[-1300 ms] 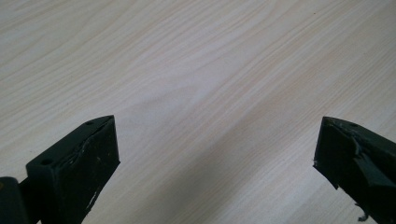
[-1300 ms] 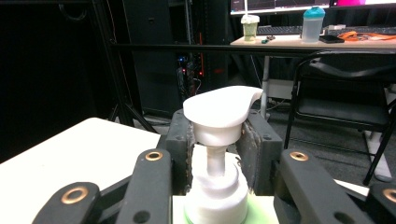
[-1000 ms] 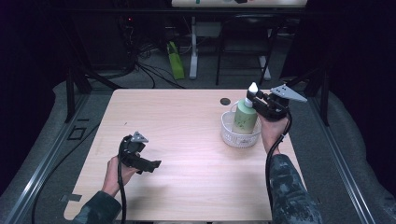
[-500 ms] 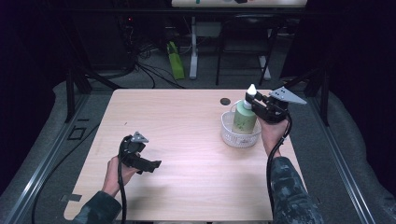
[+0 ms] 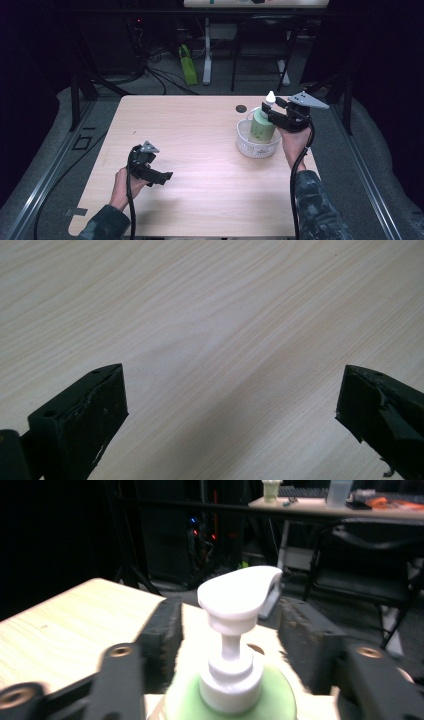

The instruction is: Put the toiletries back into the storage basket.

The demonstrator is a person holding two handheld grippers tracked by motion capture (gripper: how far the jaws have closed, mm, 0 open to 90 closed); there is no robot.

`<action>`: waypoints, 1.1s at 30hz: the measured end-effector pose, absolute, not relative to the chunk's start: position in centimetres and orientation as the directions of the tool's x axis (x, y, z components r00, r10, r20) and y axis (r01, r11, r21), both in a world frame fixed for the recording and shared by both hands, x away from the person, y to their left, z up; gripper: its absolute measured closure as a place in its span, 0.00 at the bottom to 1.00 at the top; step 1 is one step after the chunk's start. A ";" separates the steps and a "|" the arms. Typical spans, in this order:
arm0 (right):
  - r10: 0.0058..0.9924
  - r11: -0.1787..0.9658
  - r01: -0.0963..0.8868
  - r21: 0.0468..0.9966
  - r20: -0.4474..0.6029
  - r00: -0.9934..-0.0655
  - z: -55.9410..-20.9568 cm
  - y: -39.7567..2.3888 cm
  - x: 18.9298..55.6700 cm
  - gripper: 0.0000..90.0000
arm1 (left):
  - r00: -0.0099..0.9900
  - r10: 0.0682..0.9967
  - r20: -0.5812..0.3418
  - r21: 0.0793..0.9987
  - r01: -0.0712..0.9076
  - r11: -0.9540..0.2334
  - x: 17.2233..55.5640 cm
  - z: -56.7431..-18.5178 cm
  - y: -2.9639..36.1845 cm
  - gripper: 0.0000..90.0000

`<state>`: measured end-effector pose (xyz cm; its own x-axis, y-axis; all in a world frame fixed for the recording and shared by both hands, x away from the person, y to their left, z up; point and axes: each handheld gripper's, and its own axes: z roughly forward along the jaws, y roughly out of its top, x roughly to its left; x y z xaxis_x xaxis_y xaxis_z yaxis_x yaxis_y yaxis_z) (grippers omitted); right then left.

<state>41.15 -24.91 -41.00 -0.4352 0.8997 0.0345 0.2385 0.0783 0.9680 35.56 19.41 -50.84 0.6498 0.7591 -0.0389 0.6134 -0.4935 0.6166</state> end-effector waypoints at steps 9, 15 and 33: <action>0.901 0.097 0.332 0.938 0.059 -0.430 -40.4 -25.3 40.5 0.29 | 0.650 0.759 -0.040 0.616 0.614 -0.493 35.5 -50.8 19.4 0.00; 0.893 0.139 0.381 0.914 0.050 -0.447 -39.6 -25.2 38.8 0.18 | 0.651 0.758 -0.040 0.617 0.613 -0.494 35.5 -50.8 19.4 0.00; 0.858 0.328 0.502 0.800 -0.029 -0.513 -40.4 -25.4 33.3 0.00 | 0.650 0.759 -0.036 0.617 0.612 -0.495 35.7 -50.8 19.3 0.00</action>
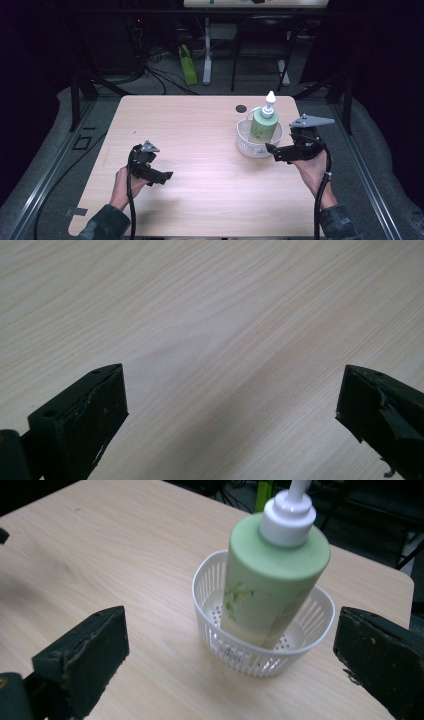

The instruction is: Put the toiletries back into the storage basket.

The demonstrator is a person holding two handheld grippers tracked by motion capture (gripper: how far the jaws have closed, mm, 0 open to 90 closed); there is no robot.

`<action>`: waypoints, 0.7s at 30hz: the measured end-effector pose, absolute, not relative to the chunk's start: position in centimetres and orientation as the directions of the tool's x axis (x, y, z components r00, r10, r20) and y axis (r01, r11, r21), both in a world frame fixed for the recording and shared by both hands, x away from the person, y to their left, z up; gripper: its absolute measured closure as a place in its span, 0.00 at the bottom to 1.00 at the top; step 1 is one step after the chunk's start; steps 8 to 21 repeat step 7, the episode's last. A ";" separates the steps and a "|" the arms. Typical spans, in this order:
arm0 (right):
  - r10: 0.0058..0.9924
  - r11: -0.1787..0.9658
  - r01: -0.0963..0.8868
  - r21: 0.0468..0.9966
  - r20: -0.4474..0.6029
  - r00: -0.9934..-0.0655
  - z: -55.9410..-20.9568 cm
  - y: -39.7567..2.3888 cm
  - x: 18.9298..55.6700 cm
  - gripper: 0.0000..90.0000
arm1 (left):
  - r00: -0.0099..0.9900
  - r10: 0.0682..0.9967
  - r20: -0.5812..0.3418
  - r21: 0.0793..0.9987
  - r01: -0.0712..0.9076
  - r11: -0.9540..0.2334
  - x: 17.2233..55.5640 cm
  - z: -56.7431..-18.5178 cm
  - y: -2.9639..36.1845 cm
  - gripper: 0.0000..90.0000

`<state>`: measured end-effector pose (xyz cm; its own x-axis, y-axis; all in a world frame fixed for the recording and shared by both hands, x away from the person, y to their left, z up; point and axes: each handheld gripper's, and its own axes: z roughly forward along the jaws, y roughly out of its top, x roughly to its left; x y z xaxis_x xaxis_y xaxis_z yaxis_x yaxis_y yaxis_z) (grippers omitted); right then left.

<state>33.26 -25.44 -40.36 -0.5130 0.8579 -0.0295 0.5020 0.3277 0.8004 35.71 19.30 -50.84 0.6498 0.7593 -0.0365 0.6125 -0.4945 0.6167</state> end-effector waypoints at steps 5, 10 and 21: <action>0.858 0.332 0.509 0.794 -0.030 -0.513 -41.6 -25.9 32.1 0.00 | 0.646 0.763 -0.038 0.614 0.617 -0.492 35.8 -50.9 19.2 0.00; 0.863 0.351 0.500 0.791 -0.066 -0.501 -42.3 -26.0 31.7 0.00 | 0.645 0.764 -0.037 0.613 0.618 -0.492 35.8 -51.0 19.2 0.00; 0.863 0.351 0.500 0.791 -0.066 -0.501 -42.3 -26.0 31.7 0.00 | 0.645 0.764 -0.037 0.613 0.618 -0.492 35.8 -51.0 19.2 0.00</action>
